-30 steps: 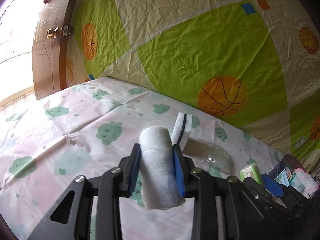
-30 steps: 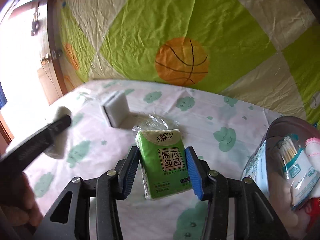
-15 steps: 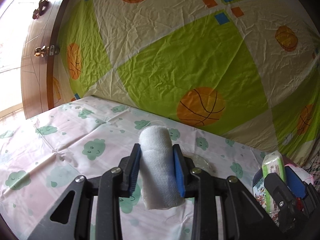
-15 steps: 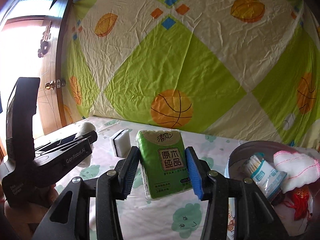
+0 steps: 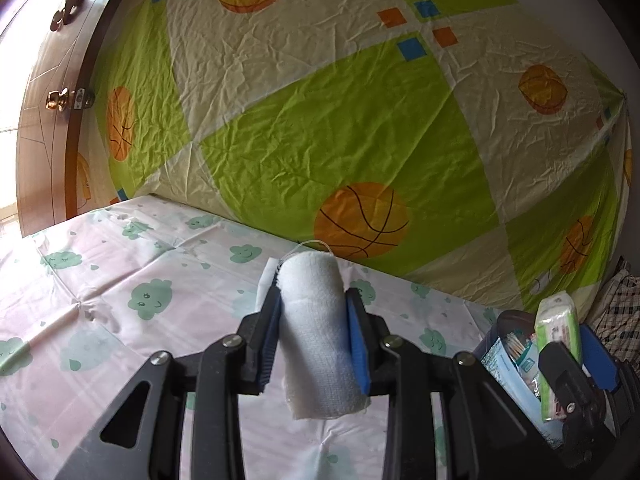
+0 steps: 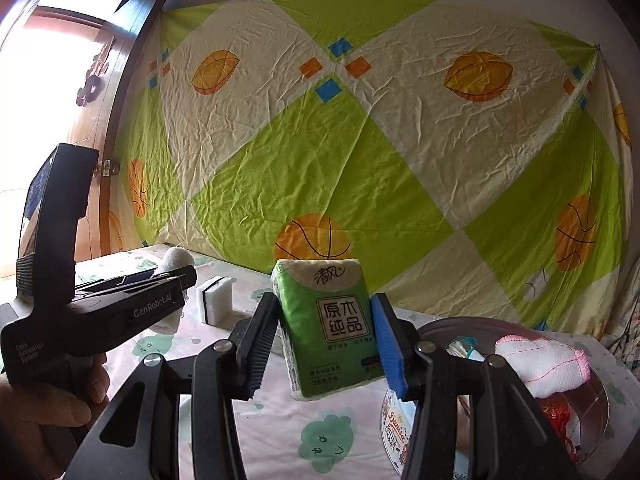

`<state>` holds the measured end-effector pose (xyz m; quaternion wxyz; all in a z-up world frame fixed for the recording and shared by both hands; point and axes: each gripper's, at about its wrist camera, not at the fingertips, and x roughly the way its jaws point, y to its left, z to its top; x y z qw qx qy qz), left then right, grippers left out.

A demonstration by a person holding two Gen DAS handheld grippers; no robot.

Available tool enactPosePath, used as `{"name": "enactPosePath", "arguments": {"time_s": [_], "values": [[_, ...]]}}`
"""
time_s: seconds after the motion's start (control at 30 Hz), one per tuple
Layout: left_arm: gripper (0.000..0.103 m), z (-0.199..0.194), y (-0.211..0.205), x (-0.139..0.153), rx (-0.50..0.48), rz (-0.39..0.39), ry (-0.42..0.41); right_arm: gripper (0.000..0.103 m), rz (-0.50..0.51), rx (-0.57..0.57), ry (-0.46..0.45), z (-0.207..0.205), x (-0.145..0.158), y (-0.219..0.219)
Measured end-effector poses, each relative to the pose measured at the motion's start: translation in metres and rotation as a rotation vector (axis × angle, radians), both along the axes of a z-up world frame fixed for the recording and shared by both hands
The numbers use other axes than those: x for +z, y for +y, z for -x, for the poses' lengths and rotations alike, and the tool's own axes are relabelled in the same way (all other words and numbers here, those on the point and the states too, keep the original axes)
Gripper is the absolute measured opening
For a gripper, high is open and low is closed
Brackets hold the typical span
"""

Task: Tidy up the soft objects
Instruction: 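Lift the tissue pack with the right tool while the left tool carries the bandage toward the tin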

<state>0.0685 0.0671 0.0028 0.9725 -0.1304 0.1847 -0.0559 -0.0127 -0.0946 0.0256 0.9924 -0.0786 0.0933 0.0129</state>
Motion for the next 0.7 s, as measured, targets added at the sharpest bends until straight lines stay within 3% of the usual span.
{"name": "enactPosePath", "arguments": {"time_s": [0.27, 0.7], "values": [[0.030, 0.009, -0.026, 0.002, 0.033, -0.116, -0.003, 0.050, 0.017, -0.011, -0.016, 0.008, -0.001, -0.006], [0.030, 0.025, -0.055, 0.004, 0.014, -0.182, -0.013, 0.050, 0.000, -0.045, -0.035, 0.023, 0.001, -0.026]]}}
